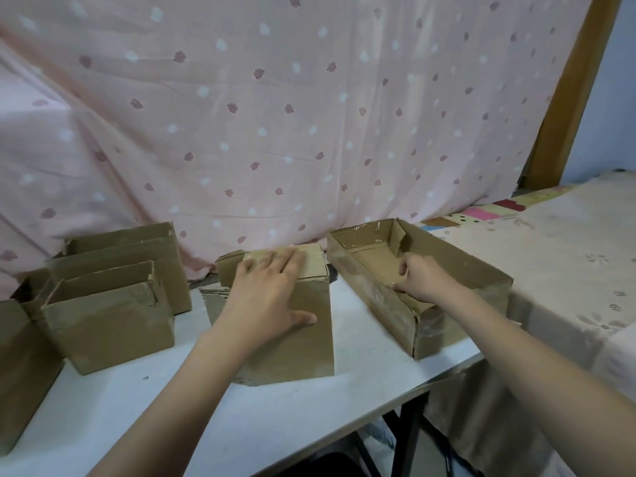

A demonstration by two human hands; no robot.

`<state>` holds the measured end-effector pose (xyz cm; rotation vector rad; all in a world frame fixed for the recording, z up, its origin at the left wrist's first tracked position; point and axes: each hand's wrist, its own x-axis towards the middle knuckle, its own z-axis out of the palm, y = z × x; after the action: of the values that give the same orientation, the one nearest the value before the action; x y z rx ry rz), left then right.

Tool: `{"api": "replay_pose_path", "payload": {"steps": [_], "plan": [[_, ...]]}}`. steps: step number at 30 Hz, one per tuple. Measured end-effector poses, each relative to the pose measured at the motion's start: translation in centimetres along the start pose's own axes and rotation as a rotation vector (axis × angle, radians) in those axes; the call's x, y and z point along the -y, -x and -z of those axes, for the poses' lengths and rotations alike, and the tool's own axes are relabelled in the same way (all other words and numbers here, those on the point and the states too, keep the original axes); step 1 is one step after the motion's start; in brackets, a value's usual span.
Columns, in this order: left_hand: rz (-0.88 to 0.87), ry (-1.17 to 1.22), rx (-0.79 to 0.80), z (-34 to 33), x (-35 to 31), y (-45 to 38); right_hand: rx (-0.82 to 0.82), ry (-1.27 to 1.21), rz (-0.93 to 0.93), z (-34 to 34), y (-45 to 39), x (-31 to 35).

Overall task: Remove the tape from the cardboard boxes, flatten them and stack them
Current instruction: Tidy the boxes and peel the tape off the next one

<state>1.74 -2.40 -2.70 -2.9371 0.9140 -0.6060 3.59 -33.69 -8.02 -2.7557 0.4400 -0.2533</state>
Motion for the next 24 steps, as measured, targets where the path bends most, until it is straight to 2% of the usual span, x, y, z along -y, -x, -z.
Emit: {"api": "replay_pose_path", "payload": {"steps": [2,4,5,6,8,9,12,16,20,24], "plan": [[-0.002,0.013,-0.004,0.1,0.1,0.2,-0.068,-0.02,0.066,0.8,0.9,1.4],[-0.002,0.025,-0.008,0.1,0.2,0.3,-0.166,-0.148,0.192,1.5,2.3,3.9],[-0.001,0.027,-0.011,0.2,0.3,0.4,-0.155,-0.234,0.269,1.8,3.2,5.4],[0.001,0.027,-0.014,0.2,0.4,0.5,-0.054,-0.319,0.346,2.0,4.3,6.9],[0.01,0.027,-0.02,0.4,0.7,0.8,0.294,-0.424,0.459,1.8,5.9,9.2],[0.015,0.028,-0.019,0.5,0.9,1.0,0.411,-0.42,0.488,1.5,6.2,9.8],[0.017,0.035,-0.011,0.9,1.9,1.8,0.509,-0.395,0.464,0.4,6.0,10.0],[-0.005,0.08,-0.017,2.0,2.5,2.8,0.616,-0.484,0.474,-1.3,6.6,11.4],[-0.027,0.074,-0.067,2.5,3.0,4.1,0.525,-0.657,0.452,-2.1,7.1,13.0],[-0.022,0.072,-0.153,3.3,4.1,5.5,0.431,-0.767,0.288,-1.3,7.2,14.9]]}}
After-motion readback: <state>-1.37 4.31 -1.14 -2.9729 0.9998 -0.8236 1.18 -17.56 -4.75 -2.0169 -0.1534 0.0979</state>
